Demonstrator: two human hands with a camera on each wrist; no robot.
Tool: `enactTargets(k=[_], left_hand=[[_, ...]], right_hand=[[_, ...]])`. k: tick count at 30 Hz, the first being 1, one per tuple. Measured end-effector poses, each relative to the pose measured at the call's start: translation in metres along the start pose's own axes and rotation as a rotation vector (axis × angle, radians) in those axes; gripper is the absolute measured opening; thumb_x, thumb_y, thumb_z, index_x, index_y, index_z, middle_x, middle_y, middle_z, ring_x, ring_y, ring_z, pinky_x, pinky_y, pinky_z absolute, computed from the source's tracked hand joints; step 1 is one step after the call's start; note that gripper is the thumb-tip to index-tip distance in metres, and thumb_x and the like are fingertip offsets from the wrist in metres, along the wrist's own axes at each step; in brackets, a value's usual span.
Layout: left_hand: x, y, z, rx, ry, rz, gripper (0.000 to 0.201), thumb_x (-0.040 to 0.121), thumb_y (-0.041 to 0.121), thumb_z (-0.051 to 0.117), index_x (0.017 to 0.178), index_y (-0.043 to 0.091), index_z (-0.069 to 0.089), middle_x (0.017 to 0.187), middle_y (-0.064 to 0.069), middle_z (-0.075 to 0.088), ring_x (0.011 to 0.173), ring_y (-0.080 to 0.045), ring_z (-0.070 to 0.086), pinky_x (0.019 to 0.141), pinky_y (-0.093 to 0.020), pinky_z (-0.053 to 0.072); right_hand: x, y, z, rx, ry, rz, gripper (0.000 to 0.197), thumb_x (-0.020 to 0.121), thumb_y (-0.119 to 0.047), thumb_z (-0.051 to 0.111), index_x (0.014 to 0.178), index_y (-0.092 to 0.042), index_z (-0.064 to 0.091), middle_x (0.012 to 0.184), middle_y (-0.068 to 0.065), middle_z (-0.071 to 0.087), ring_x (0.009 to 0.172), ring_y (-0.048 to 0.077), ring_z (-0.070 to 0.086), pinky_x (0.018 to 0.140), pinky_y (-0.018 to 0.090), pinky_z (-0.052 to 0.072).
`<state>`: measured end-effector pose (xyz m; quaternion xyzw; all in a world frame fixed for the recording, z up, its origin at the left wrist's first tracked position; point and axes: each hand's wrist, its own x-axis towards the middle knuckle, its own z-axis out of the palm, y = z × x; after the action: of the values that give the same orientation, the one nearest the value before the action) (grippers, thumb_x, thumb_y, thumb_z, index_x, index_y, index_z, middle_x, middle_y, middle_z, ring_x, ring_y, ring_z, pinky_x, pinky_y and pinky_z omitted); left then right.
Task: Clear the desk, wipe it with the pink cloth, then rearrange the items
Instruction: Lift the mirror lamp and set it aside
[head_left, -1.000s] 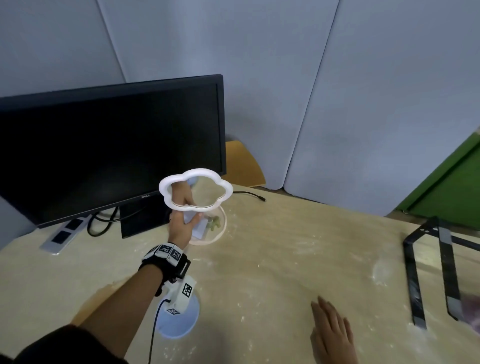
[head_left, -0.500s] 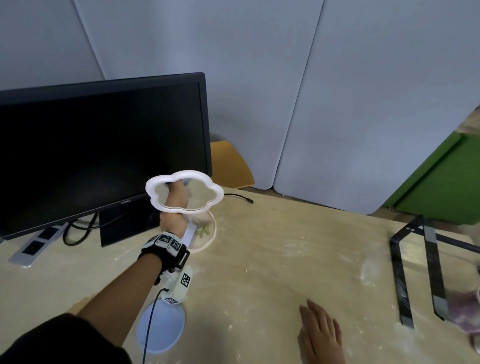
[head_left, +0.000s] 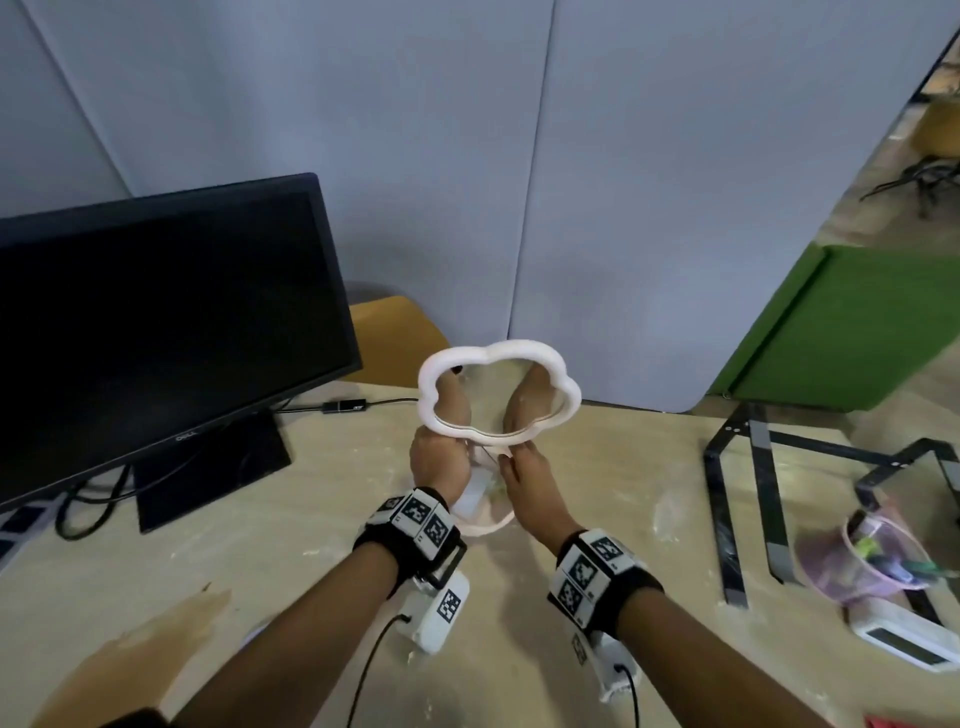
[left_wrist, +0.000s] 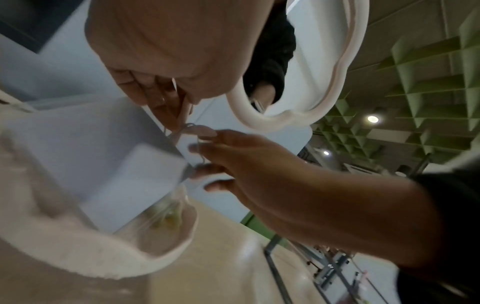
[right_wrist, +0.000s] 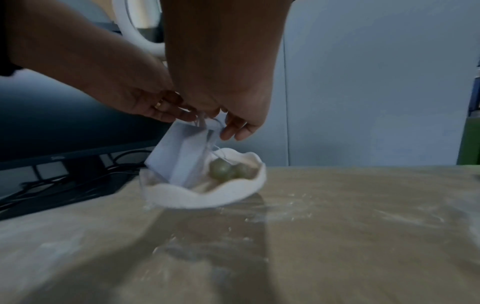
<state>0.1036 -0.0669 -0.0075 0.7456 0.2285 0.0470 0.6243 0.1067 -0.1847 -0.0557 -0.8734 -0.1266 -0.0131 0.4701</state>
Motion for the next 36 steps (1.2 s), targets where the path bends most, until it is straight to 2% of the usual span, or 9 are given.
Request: enactTargets(k=[3, 6, 10, 16, 21, 26, 28, 30, 36], left_hand=[[-0.018, 0.002, 0.033, 0.019, -0.002, 0.020, 0.029, 0.094, 0.026, 0.047, 0.071, 0.013, 0.060, 0.082, -0.012, 0.069, 0.080, -0.031, 0.063, 0.067, -0.030, 0.040], [-0.029, -0.001, 0.058, 0.170, -0.001, 0.069, 0.019, 0.092, 0.017, 0.049, 0.077, 0.017, 0.061, 0.096, -0.014, 0.069, 0.089, -0.032, 0.059, 0.070, -0.029, 0.034], [-0.043, 0.000, 0.084, 0.455, -0.025, 0.159, 0.026, 0.096, 0.018, 0.042, 0.100, 0.007, 0.065, 0.107, -0.014, 0.065, 0.105, -0.034, 0.054, 0.084, -0.034, 0.032], [-0.059, 0.000, 0.114, 0.298, -0.063, 0.185, 0.026, 0.095, 0.013, 0.046, 0.101, -0.002, 0.066, 0.104, -0.021, 0.066, 0.099, -0.037, 0.059, 0.080, -0.036, 0.045], [-0.056, -0.004, 0.132, 0.190, -0.150, 0.271, 0.023, 0.084, 0.010, 0.048, 0.078, 0.001, 0.068, 0.081, -0.018, 0.069, 0.079, -0.036, 0.064, 0.064, -0.036, 0.050], [-0.049, -0.009, 0.151, 0.280, -0.195, 0.327, 0.026, 0.080, -0.006, 0.041, 0.079, -0.005, 0.067, 0.076, -0.017, 0.066, 0.071, -0.028, 0.056, 0.059, -0.031, 0.038], [-0.040, -0.012, 0.160, 0.270, -0.215, 0.308, 0.024, 0.082, -0.004, 0.043, 0.077, -0.004, 0.066, 0.077, -0.018, 0.066, 0.071, -0.027, 0.054, 0.060, -0.028, 0.036], [-0.031, -0.012, 0.169, 0.233, -0.270, 0.302, 0.023, 0.084, -0.004, 0.045, 0.082, 0.000, 0.067, 0.083, -0.018, 0.068, 0.081, -0.030, 0.058, 0.066, -0.030, 0.040], [-0.020, -0.023, 0.176, -0.015, -0.272, 0.267, 0.034, 0.087, 0.018, 0.064, 0.118, 0.008, 0.055, 0.113, -0.003, 0.057, 0.097, -0.016, 0.057, 0.076, -0.014, 0.044]], right_hand=[[0.003, -0.002, -0.015, 0.172, -0.017, 0.124, 0.015, 0.084, -0.004, 0.046, 0.090, 0.001, 0.058, 0.085, 0.009, 0.062, 0.079, 0.018, 0.053, 0.068, 0.019, 0.043], [-0.005, 0.013, -0.028, 0.132, 0.058, 0.157, 0.025, 0.078, -0.025, 0.045, 0.095, -0.012, 0.059, 0.091, 0.007, 0.066, 0.084, 0.023, 0.060, 0.074, 0.038, 0.048], [-0.014, 0.025, -0.050, 0.144, 0.090, 0.168, 0.022, 0.075, -0.019, 0.045, 0.087, -0.006, 0.059, 0.081, 0.015, 0.066, 0.073, 0.025, 0.059, 0.067, 0.043, 0.047], [-0.019, 0.050, -0.086, 0.101, 0.079, 0.231, 0.019, 0.074, -0.012, 0.054, 0.074, -0.030, 0.059, 0.072, -0.005, 0.065, 0.068, 0.012, 0.060, 0.064, 0.035, 0.049], [-0.017, 0.064, -0.107, 0.254, 0.050, 0.346, 0.011, 0.086, 0.009, 0.052, 0.089, 0.003, 0.060, 0.066, 0.002, 0.061, 0.061, 0.002, 0.057, 0.055, 0.009, 0.047], [-0.015, 0.090, -0.119, 0.230, 0.027, 0.456, 0.018, 0.092, -0.017, 0.051, 0.077, -0.026, 0.047, 0.075, -0.005, 0.051, 0.071, 0.007, 0.046, 0.075, 0.014, 0.039], [-0.005, 0.099, -0.124, 0.206, 0.065, 0.457, 0.024, 0.092, -0.013, 0.051, 0.071, -0.025, 0.046, 0.069, -0.006, 0.050, 0.065, 0.005, 0.046, 0.062, 0.002, 0.037], [0.005, 0.102, -0.133, 0.173, 0.052, 0.468, 0.025, 0.091, -0.011, 0.052, 0.069, -0.022, 0.047, 0.065, -0.007, 0.048, 0.061, 0.005, 0.045, 0.052, 0.000, 0.036], [0.049, 0.127, -0.160, 0.032, 0.043, 0.462, 0.012, 0.090, -0.002, 0.054, 0.096, -0.005, 0.064, 0.085, 0.002, 0.058, 0.077, 0.014, 0.050, 0.062, 0.009, 0.040]])
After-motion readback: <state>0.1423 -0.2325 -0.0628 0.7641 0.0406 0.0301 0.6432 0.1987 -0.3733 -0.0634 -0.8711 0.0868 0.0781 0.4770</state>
